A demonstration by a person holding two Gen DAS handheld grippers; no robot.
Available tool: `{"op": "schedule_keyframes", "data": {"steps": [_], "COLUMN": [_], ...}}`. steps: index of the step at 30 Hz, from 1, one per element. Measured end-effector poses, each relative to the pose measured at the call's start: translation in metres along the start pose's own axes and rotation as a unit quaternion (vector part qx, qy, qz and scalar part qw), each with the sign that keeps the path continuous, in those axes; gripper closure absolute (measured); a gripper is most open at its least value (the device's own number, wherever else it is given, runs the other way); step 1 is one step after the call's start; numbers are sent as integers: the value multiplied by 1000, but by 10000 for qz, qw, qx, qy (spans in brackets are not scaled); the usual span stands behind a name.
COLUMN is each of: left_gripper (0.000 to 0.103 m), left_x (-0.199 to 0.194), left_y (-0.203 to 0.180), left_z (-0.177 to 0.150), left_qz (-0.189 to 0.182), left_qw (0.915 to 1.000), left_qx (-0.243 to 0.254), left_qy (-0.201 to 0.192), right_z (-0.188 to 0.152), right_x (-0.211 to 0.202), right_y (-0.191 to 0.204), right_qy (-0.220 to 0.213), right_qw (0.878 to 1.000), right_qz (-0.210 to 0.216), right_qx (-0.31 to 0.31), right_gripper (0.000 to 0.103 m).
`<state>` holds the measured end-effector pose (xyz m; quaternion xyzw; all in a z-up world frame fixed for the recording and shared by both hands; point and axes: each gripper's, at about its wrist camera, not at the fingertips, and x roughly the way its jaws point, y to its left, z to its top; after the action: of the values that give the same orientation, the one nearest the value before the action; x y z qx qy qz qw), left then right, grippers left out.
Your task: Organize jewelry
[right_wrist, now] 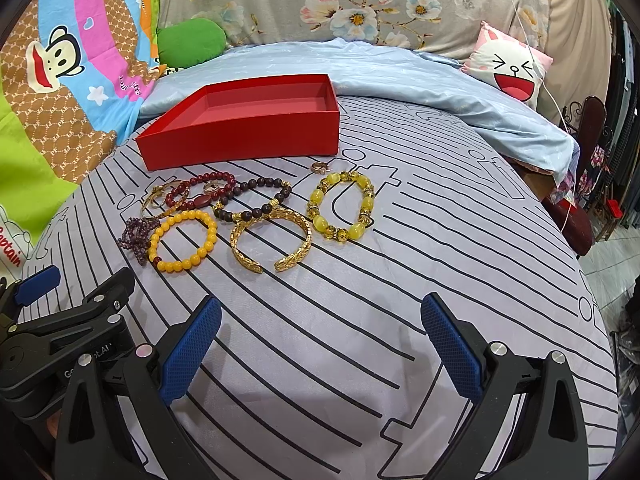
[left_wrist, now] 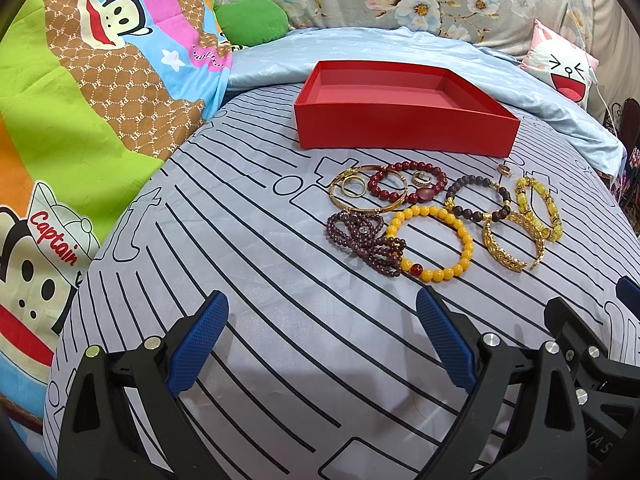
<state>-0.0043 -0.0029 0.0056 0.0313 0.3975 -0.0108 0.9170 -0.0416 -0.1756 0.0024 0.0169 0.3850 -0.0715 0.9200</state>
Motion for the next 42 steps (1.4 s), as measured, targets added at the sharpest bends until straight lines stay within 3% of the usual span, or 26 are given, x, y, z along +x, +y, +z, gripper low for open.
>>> {"op": "schedule_keyframes", "data": {"steps": [19,42], "left_gripper": [13,11], "left_x": [0,6], "left_y": [1,21], "left_z": [-1,-1], "left_qz": [14,-142], "left_qw": [10000,9992], "left_qx": [31,-309], "left_qy": [4,229], "right_z": [0,4], "right_x": [-1,4], "right_y": [-3,-9], "right_qy": [-16,49], "right_qw": [10000,10000], "right_qz": [3,-56], "right_qx": [19,37], "right_gripper": [6,7]}}
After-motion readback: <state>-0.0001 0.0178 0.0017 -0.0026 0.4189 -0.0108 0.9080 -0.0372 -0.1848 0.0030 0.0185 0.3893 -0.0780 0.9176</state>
